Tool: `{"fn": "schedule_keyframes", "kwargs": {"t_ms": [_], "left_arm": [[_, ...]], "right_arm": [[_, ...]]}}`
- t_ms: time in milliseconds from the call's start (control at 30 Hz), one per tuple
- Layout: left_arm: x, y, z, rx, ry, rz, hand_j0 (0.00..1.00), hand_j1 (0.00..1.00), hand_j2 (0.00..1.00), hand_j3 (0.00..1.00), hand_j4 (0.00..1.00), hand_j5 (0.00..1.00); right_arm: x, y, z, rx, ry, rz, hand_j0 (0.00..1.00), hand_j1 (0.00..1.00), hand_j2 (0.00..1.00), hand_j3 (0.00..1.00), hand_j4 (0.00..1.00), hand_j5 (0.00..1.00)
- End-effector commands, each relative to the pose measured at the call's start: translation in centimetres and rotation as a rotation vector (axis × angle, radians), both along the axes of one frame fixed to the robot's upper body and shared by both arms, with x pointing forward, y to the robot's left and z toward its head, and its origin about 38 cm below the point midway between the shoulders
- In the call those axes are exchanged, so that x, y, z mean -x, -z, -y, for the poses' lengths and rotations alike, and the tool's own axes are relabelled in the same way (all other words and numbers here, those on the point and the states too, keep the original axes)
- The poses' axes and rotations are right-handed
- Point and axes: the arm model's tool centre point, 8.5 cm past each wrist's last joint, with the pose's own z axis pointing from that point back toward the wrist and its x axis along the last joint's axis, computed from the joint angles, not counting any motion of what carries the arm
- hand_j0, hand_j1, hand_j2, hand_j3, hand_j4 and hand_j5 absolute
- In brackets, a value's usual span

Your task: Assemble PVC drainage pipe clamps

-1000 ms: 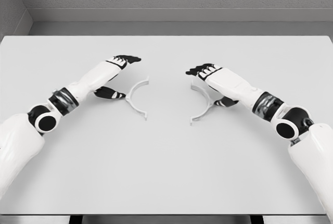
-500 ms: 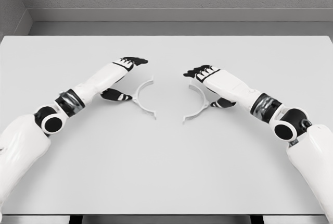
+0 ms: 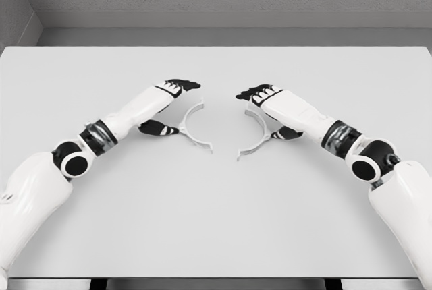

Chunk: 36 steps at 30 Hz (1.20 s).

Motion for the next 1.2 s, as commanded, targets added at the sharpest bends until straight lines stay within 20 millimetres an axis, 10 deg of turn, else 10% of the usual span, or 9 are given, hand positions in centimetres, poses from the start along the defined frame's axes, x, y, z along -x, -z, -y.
{"fn": "schedule_keyframes", "kwargs": {"t_ms": [0, 767, 900, 1167], "left_arm": [[0.1, -0.3, 0.3, 0.006, 0.009, 0.01, 1.0, 1.0, 1.0, 1.0, 1.0, 1.0], [-2.4, -2.5, -2.3, 0.002, -0.066, 0.044, 1.0, 1.0, 1.0, 1.0, 1.0, 1.0], [-2.4, -2.6, -1.8, 0.005, -0.057, 0.047, 1.0, 1.0, 1.0, 1.0, 1.0, 1.0], [-2.6, -1.7, -0.5, 0.013, -0.051, 0.024, 1.0, 1.0, 1.0, 1.0, 1.0, 1.0]], "right_arm": [[0.0, 0.0, -0.6, -0.014, -0.004, -0.001, 1.0, 1.0, 1.0, 1.0, 1.0, 1.0], [-1.3, -1.4, -2.6, -0.017, -0.011, 0.01, 1.0, 1.0, 1.0, 1.0, 1.0, 1.0], [-3.0, -6.8, 2.1, -0.078, 0.132, 0.128, 1.0, 1.0, 1.0, 1.0, 1.0, 1.0], [3.4, -12.2, 9.7, -0.13, 0.251, 0.337, 1.0, 1.0, 1.0, 1.0, 1.0, 1.0]]}}
